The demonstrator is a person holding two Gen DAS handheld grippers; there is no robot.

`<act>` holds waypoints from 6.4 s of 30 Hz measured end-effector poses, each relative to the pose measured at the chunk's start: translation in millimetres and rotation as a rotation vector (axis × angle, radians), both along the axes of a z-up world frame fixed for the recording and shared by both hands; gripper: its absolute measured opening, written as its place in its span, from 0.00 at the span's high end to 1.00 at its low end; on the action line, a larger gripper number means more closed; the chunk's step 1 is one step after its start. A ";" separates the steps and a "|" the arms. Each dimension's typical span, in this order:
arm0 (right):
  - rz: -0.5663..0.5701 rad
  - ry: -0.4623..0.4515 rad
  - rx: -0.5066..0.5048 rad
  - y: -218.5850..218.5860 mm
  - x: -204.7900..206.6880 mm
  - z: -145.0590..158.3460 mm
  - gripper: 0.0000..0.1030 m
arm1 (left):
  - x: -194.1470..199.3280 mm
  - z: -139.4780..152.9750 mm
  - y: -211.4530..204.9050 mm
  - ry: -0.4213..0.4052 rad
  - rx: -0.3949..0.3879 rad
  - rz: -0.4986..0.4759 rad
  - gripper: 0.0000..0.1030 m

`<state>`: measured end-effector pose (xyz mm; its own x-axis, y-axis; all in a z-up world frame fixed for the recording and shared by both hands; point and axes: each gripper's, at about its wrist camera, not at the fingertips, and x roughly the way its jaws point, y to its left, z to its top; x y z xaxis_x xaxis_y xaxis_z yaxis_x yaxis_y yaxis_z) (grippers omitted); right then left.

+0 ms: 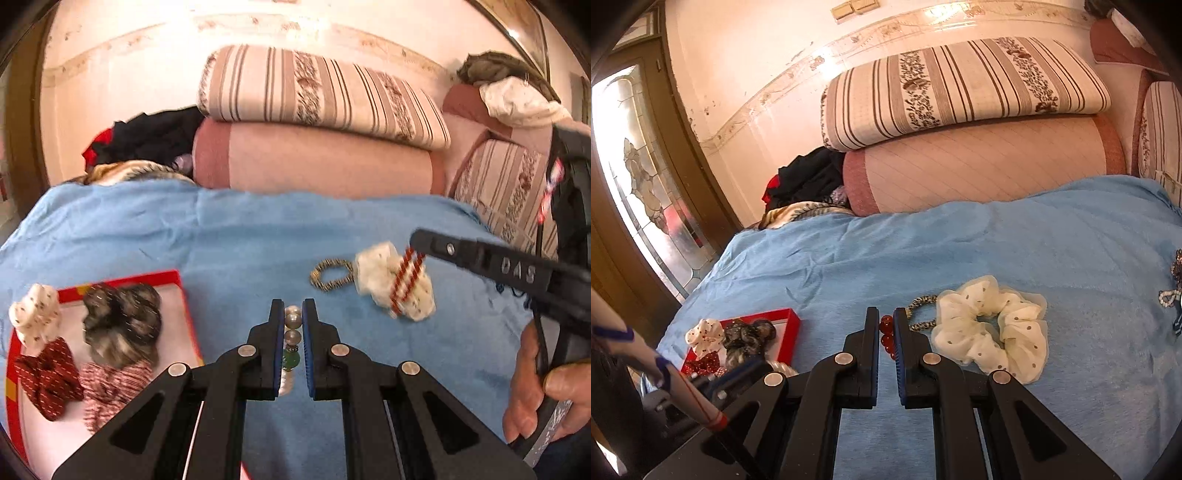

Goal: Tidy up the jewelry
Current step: 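Carry the pearl and red bead bracelets over the red-rimmed tray with both tools, then lower and open the left tool to release pearls while right tool releases red beads, then move both tools to the cream scrunchie and leopard-print bracelet on the bedspread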

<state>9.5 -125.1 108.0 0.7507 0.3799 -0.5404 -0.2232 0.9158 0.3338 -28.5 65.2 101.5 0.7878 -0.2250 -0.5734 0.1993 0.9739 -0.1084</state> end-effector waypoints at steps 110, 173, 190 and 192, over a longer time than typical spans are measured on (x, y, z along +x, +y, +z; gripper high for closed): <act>0.270 0.190 -0.105 226.7 -60.7 -51.5 0.92 | -59.0 -46.0 232.6 0.205 -0.070 0.484 0.91; 0.121 0.255 -0.016 141.9 -50.3 -58.3 0.82 | -35.8 -33.6 194.1 0.104 -0.048 0.412 0.67; 0.042 0.280 -0.018 56.9 -41.2 -62.0 0.77 | -35.6 -32.0 109.5 0.054 0.109 0.283 0.65; 0.022 0.280 -0.013 44.2 -38.5 -60.7 0.77 | -35.2 -33.0 100.4 0.057 0.117 0.270 0.64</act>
<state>-29.0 -80.9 47.3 0.5629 0.3862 -0.7307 -0.1442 0.9164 0.3733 -63.6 165.6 68.5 0.7756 0.0583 -0.6285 -0.0718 0.9974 0.0040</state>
